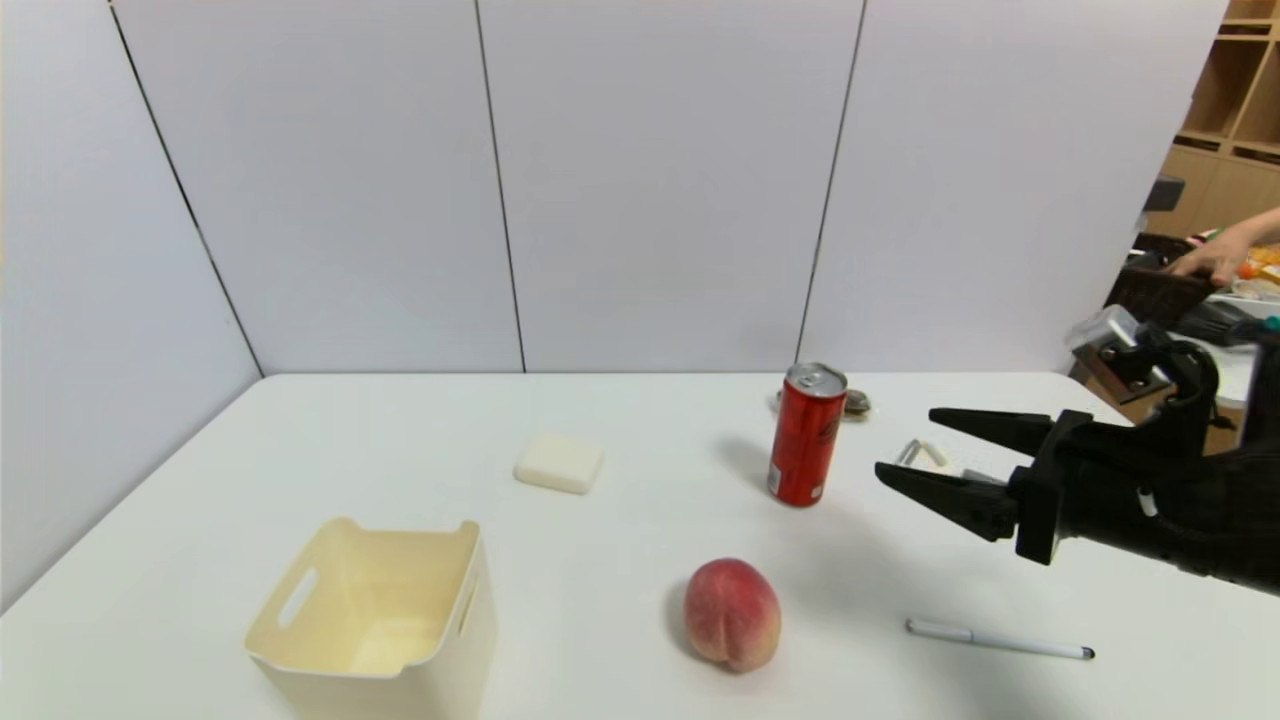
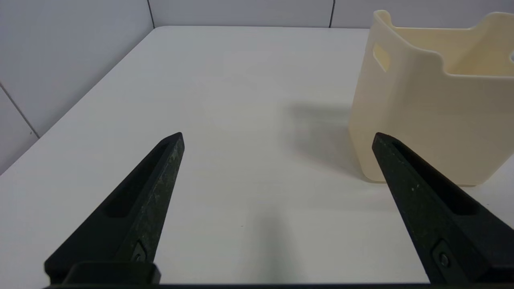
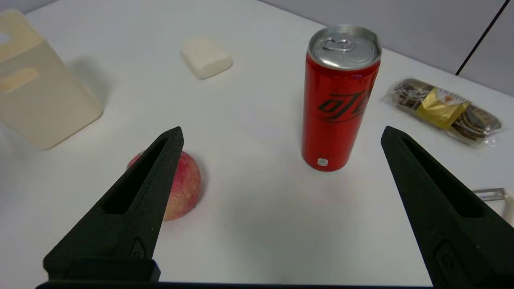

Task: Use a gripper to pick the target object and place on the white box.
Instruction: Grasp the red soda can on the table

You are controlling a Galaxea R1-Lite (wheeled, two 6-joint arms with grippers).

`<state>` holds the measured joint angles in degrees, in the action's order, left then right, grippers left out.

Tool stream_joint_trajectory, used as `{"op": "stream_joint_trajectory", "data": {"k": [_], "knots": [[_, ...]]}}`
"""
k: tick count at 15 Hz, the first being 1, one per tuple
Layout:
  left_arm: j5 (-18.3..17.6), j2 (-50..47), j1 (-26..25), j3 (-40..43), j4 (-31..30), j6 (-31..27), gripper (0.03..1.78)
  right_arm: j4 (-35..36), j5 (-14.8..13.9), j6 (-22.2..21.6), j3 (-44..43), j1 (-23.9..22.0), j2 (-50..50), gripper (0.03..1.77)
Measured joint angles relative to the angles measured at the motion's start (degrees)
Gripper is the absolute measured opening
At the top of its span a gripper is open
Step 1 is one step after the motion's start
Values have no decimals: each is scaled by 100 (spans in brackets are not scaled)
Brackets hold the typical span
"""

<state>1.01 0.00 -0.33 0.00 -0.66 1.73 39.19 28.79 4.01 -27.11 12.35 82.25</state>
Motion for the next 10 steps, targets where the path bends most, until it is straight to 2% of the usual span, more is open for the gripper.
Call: {"op": "stream_joint_trajectory", "data": {"k": [3,10], "knots": [[0,0,0,0,-2,0,169,590,-38,9,-69,0,549,170],[0,0,0,0,-2,0,169,1331,-41,17,-329,-17,1762,170]]}}
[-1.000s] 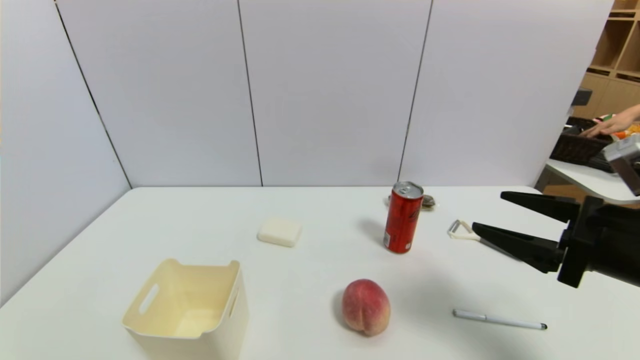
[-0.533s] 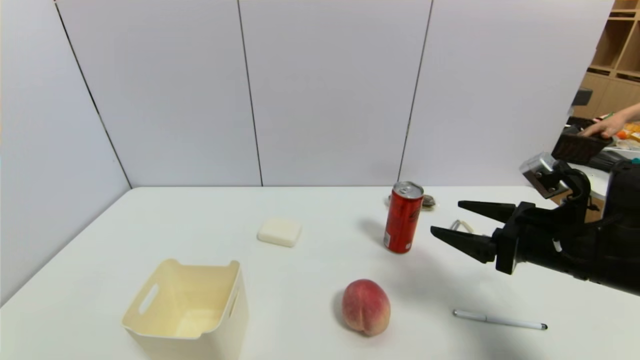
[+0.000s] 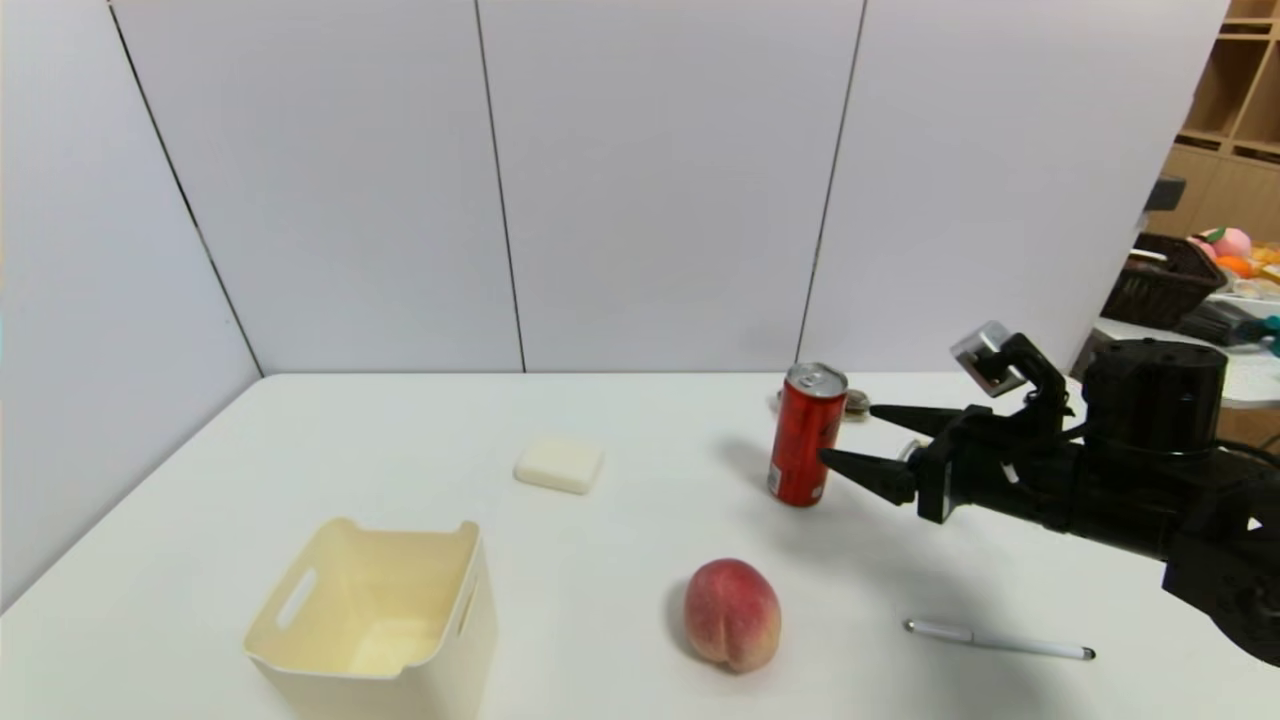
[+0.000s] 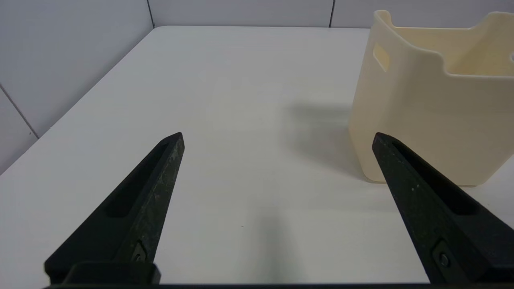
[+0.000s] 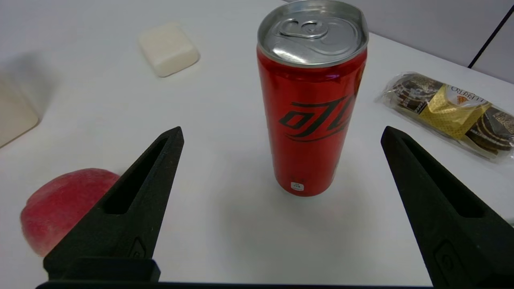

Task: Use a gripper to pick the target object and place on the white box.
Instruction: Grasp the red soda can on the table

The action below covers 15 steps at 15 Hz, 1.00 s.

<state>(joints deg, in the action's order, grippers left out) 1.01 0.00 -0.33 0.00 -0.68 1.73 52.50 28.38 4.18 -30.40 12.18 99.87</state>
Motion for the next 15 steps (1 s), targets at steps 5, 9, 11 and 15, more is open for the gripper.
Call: {"op": "stream_joint_trajectory", "data": {"k": [5,9,11,15], "knots": [[2,0,0,0,2,-2,169,367,6,0,-453,5,848,170],[2,0,0,0,2,0,169,446,26,-27,-840,129,1460,170],[0,0,0,0,0,0,169,708,23,-61,-989,195,1742,170],[0,0,0,0,0,0,169,1031,26,-88,-1308,260,2205,170]]}}
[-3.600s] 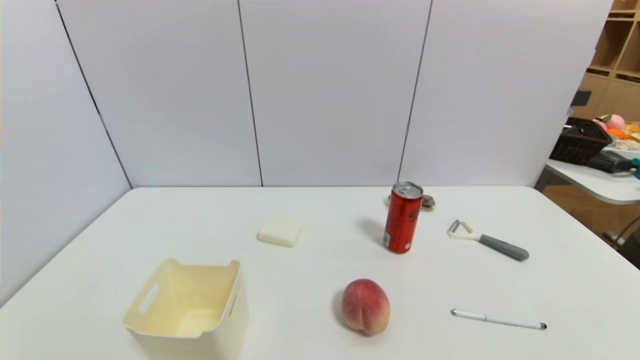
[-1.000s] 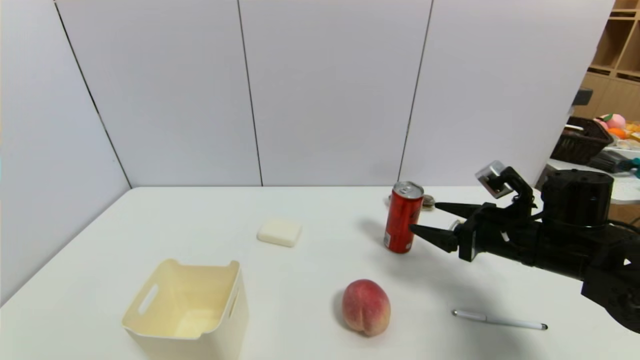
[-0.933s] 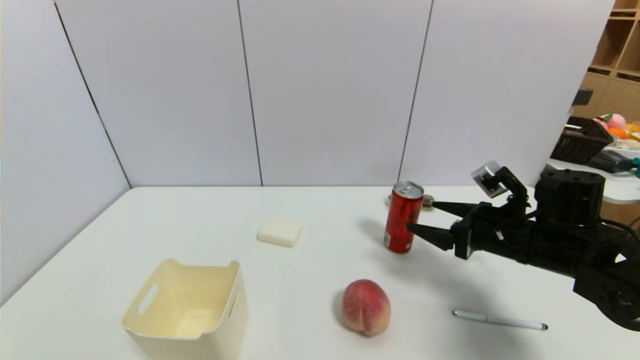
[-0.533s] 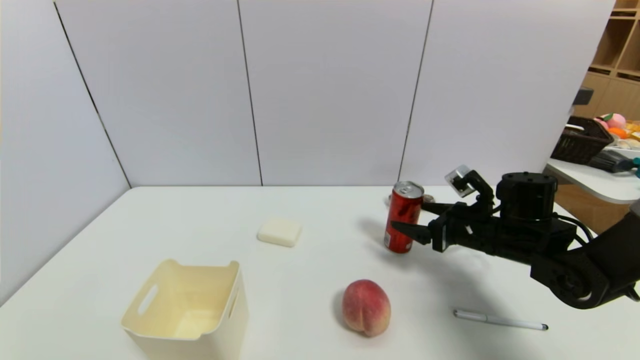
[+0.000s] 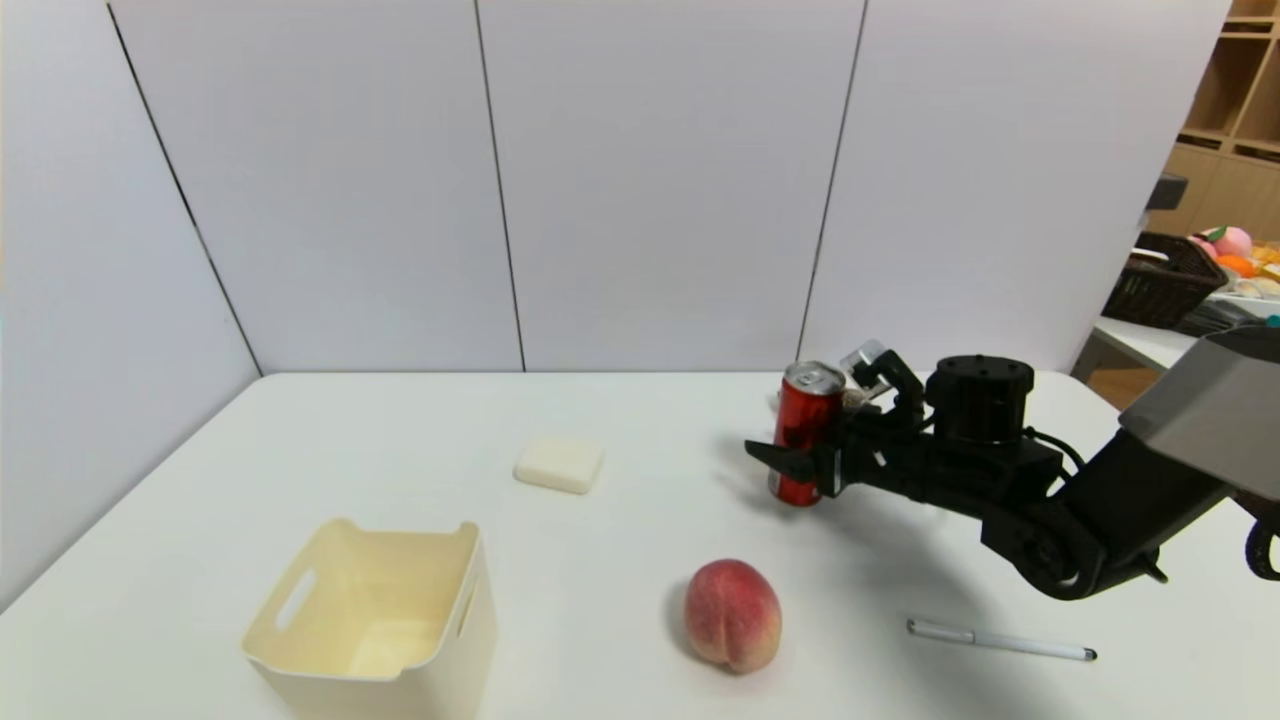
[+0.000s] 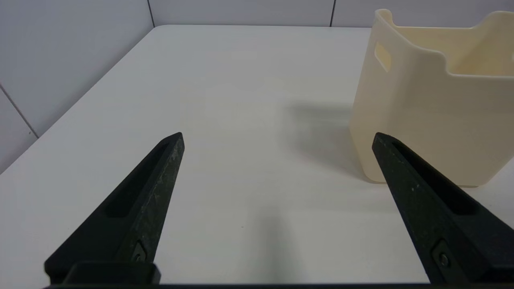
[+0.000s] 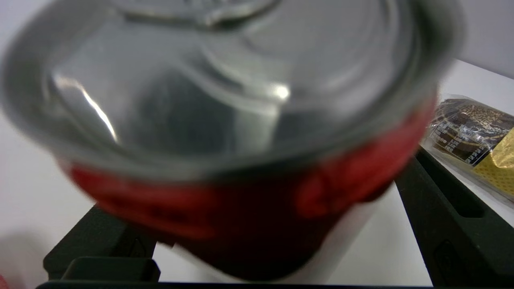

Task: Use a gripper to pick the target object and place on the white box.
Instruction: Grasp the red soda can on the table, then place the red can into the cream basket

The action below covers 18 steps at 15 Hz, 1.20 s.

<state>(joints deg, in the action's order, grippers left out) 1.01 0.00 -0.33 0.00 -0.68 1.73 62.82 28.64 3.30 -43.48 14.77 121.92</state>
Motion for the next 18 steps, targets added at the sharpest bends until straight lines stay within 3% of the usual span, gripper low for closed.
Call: {"op": "stream_joint_trajectory", "data": {"k": [7,10,12,18], "knots": [[2,0,0,0,0,0,169,265,28,-67,-152,-41,223,170],[2,0,0,0,2,0,169,372,33,-174,-135,-43,221,119],[0,0,0,0,2,0,169,388,27,-168,-116,-61,211,100],[2,0,0,0,0,-2,169,449,13,85,57,5,71,98]]}}
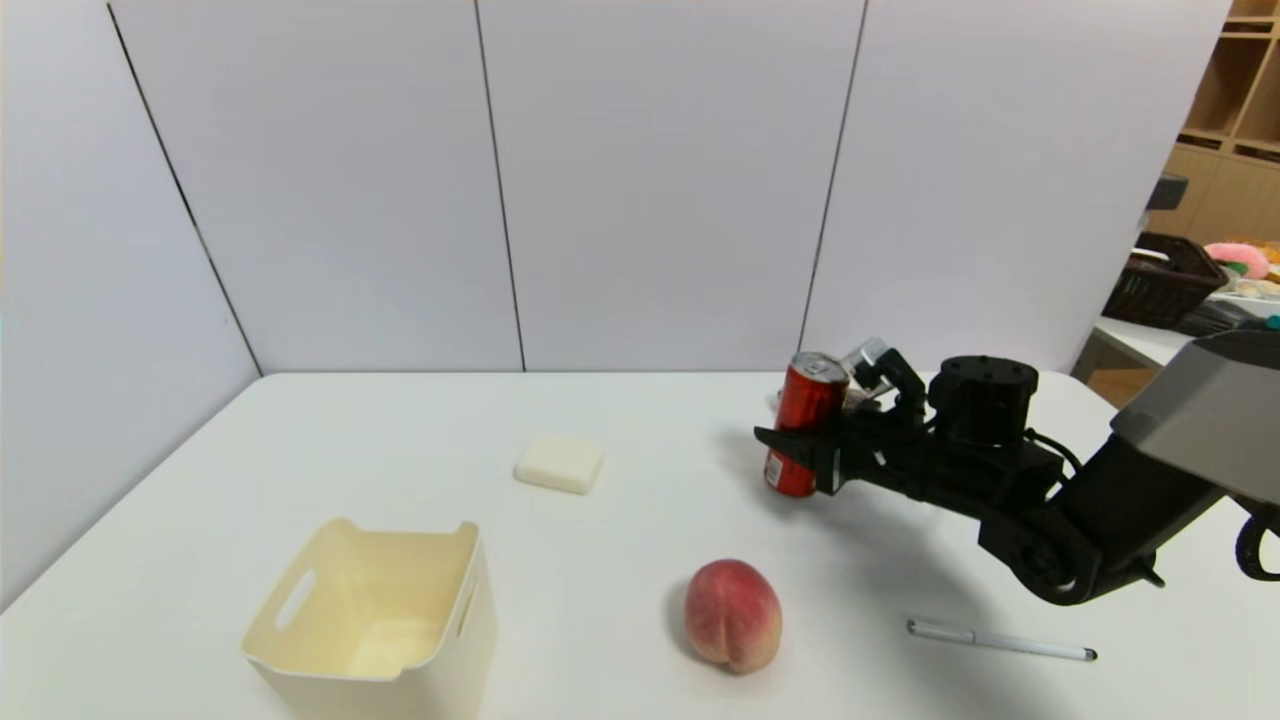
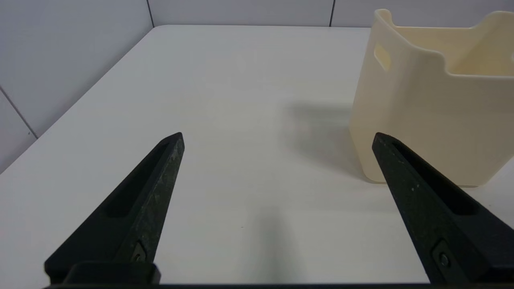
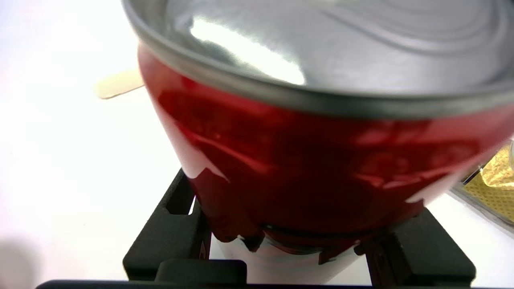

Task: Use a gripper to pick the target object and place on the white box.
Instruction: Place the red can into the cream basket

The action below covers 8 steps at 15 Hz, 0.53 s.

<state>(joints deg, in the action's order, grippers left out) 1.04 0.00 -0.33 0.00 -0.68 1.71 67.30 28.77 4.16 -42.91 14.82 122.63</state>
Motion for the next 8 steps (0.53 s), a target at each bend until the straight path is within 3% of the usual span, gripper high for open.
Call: {"op": "stream_joint_trajectory", "data": {"k": [3,7,8], "knots": [[0,0,0,0,0,2,169,-39,-144,154,90,2,-228,98],[-2,0,0,0,0,2,169,-240,-872,251,9,28,-642,98],[0,0,0,0,0,2,169,-315,-914,207,-39,41,-763,98]]}}
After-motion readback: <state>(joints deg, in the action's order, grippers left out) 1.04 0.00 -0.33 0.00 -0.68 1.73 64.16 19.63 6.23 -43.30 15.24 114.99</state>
